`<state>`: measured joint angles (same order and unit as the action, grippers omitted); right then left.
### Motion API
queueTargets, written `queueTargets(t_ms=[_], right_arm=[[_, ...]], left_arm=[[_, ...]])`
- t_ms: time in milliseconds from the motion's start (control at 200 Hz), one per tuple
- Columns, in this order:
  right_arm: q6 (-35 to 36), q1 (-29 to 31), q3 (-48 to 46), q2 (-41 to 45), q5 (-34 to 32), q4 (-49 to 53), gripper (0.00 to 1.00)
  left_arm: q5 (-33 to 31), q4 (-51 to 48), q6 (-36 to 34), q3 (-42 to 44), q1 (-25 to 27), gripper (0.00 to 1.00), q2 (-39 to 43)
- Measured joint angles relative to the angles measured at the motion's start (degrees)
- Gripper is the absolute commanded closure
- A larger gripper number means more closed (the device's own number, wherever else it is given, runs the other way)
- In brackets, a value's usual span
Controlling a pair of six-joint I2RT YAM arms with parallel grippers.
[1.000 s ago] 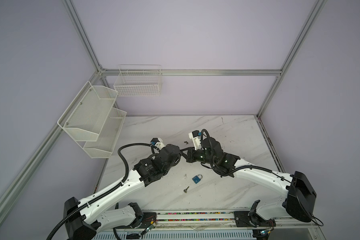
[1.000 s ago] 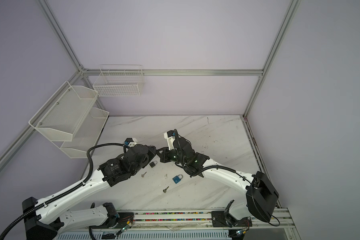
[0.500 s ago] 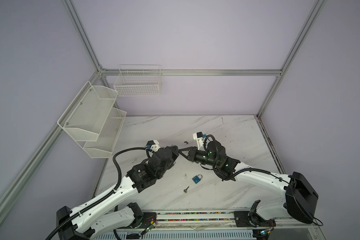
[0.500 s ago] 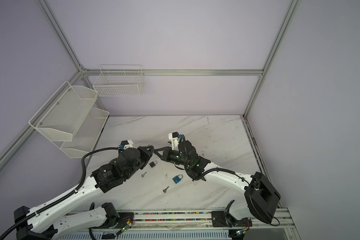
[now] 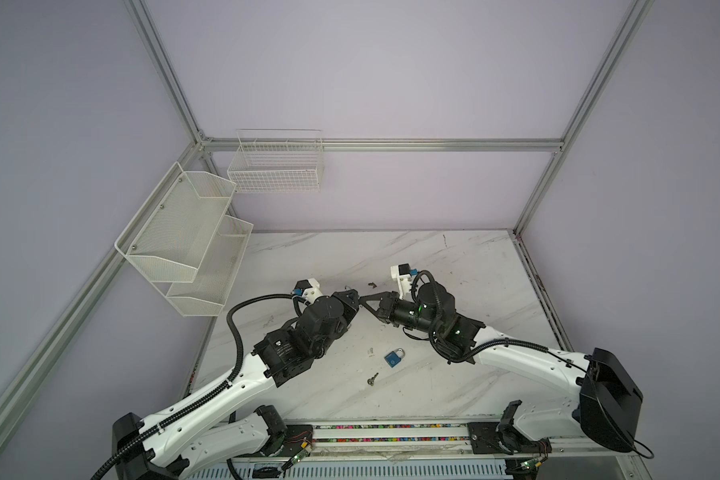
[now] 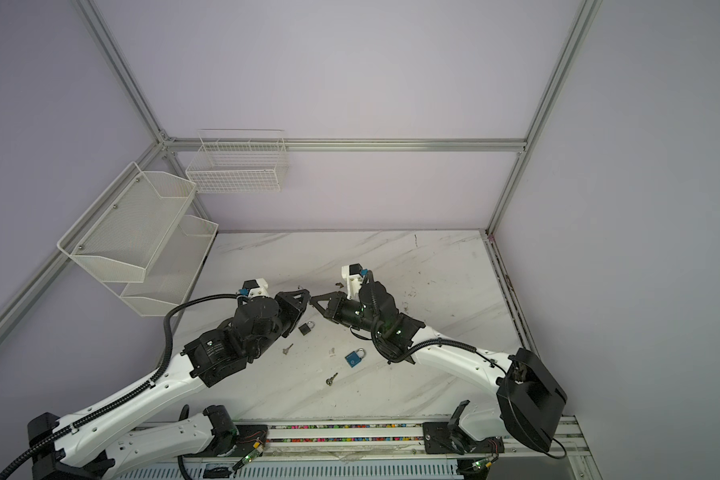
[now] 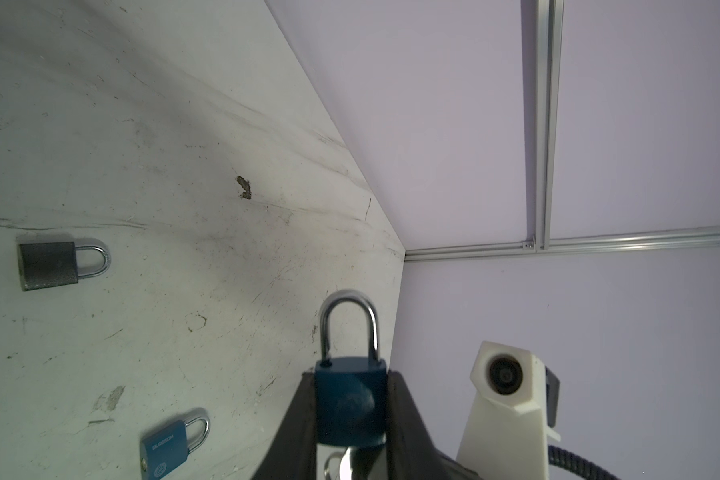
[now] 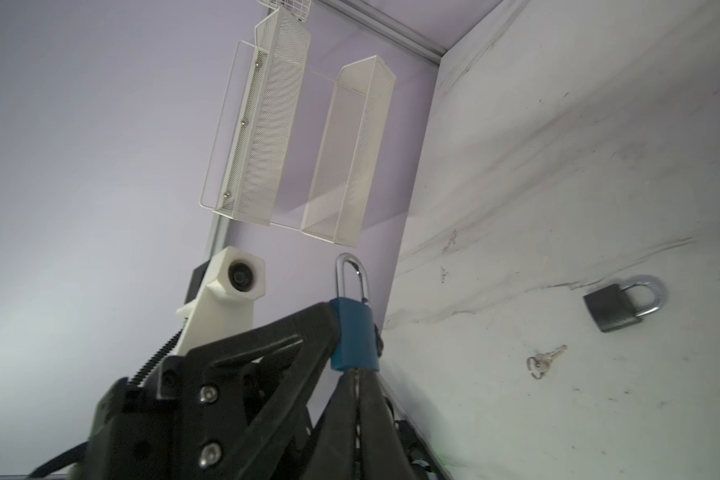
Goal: Unlock with the key
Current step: 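Open the right gripper and draw it back from the key in the padlock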
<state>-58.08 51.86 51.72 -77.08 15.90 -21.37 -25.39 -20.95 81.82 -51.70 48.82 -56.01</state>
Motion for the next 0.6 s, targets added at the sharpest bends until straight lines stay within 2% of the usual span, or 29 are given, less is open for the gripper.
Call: queueTargets(t_ms=[195,425,600], right_arm=[[8.92,0.28,2.10,5.60,-4.48,9.60,0.60],[20.37,0.20,6.54,9.22,-9.05,23.87,0.46],[28.61,0.20,13.05,9.55,-12.24,33.83,0.41]], left_arm=[[-2.54,-4.48,-11.67,0.00,-0.81,1.00,0.72],[-3.32,0.94,-39.04,0.94,-0.92,1.00,4.90],[3.34,14.78,-61.24,9.49,-1.07,1.00,7.65]])
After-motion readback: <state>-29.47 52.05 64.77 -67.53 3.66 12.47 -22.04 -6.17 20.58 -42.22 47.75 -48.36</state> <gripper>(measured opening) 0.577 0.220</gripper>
